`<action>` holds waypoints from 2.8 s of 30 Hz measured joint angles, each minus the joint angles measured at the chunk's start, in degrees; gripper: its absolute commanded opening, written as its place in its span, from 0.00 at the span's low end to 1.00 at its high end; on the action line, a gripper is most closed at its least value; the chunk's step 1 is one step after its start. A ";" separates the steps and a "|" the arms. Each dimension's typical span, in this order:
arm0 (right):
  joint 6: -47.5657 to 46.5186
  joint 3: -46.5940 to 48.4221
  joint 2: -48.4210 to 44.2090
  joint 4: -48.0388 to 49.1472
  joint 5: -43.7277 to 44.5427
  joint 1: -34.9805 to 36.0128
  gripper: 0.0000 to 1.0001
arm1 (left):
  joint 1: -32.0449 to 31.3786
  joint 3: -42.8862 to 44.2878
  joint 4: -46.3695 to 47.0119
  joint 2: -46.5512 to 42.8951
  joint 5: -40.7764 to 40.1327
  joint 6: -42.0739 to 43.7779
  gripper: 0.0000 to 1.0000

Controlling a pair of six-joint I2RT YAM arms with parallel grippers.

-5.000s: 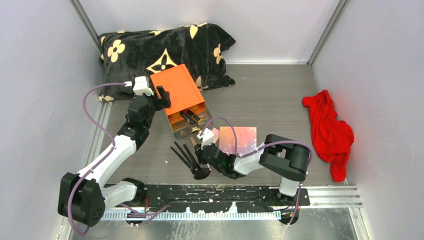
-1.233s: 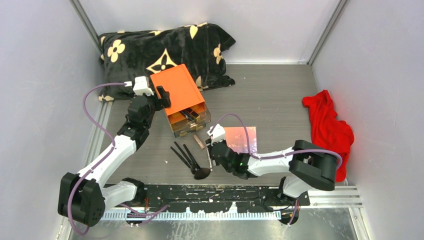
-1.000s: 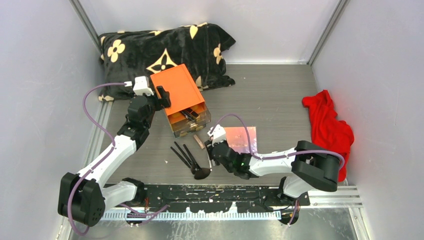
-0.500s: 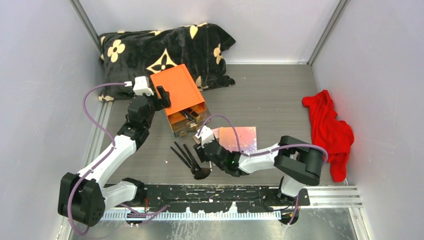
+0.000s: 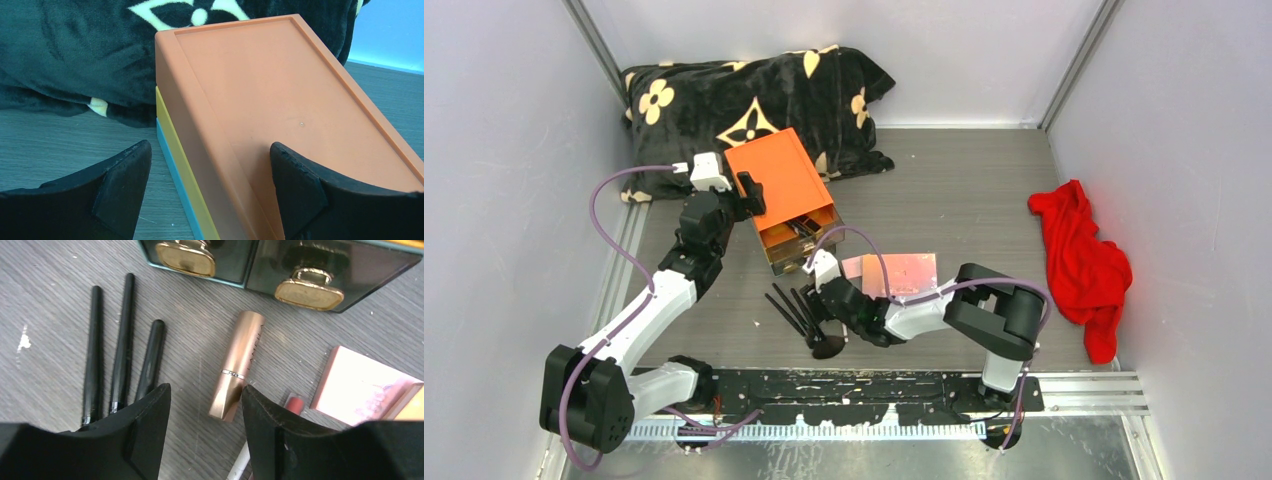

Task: Organize the makeup
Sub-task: Pick up the lipstick at the center of the board, then place the lipstick in the drawer.

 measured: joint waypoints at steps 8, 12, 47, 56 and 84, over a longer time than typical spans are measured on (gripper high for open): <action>2.49 0.52 2.21 -0.02 -3.28 -3.91 0.54 | 0.00 0.00 0.00 0.00 0.00 0.00 0.86; 2.82 1.86 2.67 -1.36 -3.78 -4.13 0.42 | 0.00 0.00 0.00 0.00 0.00 0.00 0.86; -2.91 5.84 -28.48 -22.38 4.31 2.08 0.09 | 0.02 0.31 0.11 0.50 -0.02 0.00 0.86; -7.78 15.63 -27.08 -24.52 4.90 1.62 0.11 | 0.04 0.61 0.11 0.85 0.00 0.00 0.86; -11.32 25.77 -12.11 -20.41 -5.49 -10.78 0.10 | 0.07 0.61 0.11 0.85 0.17 0.00 0.86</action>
